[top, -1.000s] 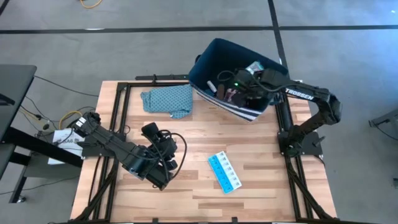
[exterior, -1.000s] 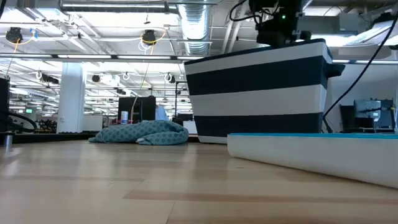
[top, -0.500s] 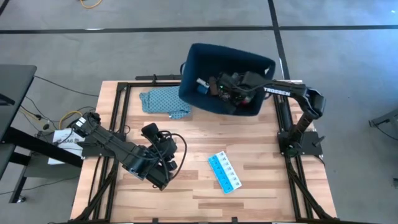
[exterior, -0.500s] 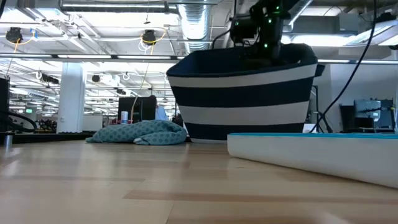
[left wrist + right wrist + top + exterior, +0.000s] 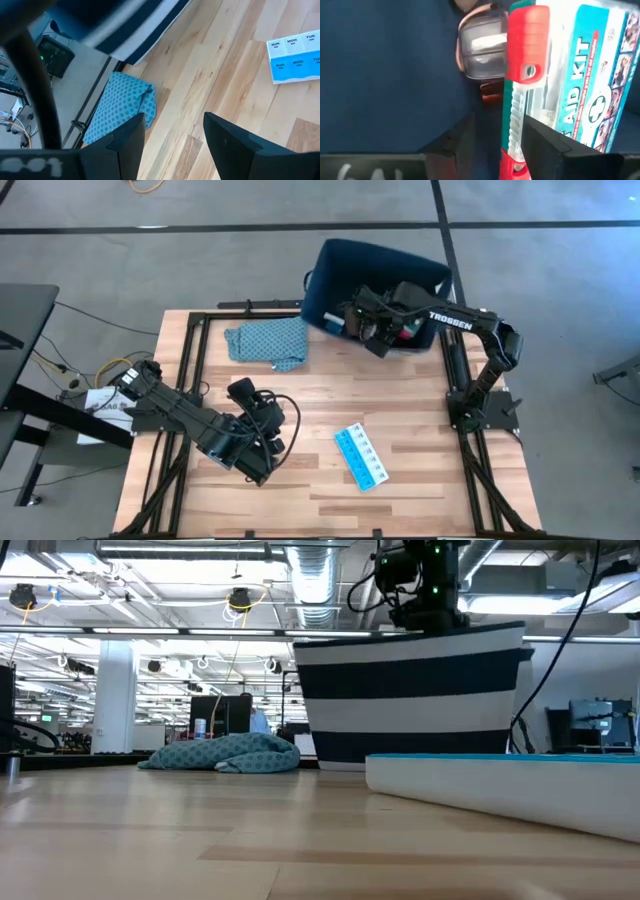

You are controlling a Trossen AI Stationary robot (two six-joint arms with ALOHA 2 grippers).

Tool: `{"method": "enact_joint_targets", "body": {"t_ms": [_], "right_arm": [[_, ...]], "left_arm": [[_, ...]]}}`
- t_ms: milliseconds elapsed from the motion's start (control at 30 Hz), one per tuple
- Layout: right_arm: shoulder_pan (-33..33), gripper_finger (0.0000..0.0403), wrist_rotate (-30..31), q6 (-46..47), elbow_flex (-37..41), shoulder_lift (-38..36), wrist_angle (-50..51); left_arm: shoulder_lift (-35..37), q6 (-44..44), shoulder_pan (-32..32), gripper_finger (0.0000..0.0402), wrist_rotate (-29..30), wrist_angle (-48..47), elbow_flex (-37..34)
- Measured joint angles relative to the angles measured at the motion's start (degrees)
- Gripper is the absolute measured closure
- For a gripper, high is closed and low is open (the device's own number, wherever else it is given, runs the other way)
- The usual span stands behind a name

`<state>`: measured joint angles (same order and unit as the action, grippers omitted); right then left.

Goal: Pick & place medical supplies in basket/bin
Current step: Put the green first aid kit box into the blue bin

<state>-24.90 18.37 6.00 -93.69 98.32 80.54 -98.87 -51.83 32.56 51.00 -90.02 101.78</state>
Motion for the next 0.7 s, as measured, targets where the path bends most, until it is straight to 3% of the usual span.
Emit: {"method": "enact_joint_targets", "body": {"t_ms": [267, 500, 633, 700], "right_arm": [[0.5, 0.0243, -0.3, 0.0, -7.0, 0.0, 1.1], [-2.7, 0.0243, -0.8, -4.8, -8.4, -0.1, 0.8], [-6.1, 0.0246, -11.6, -10.4, -8.4, -0.1, -1.4], [-7.8, 0.0250, -13.8, -10.8, -8.4, -0.1, -4.9]], "left_arm": [[0.0, 0.2, 0.0, 0.0209, -0.1, 0.0, 0.0], [0.0, 0.2, 0.0, 0.0209, -0.8, 0.0, 0.0], [0.0, 0.3, 0.0, 0.0209, -1.0, 0.0, 0.0], [0.0, 0.3, 0.0, 0.0209, -1.6, 0.0, 0.0]]}}
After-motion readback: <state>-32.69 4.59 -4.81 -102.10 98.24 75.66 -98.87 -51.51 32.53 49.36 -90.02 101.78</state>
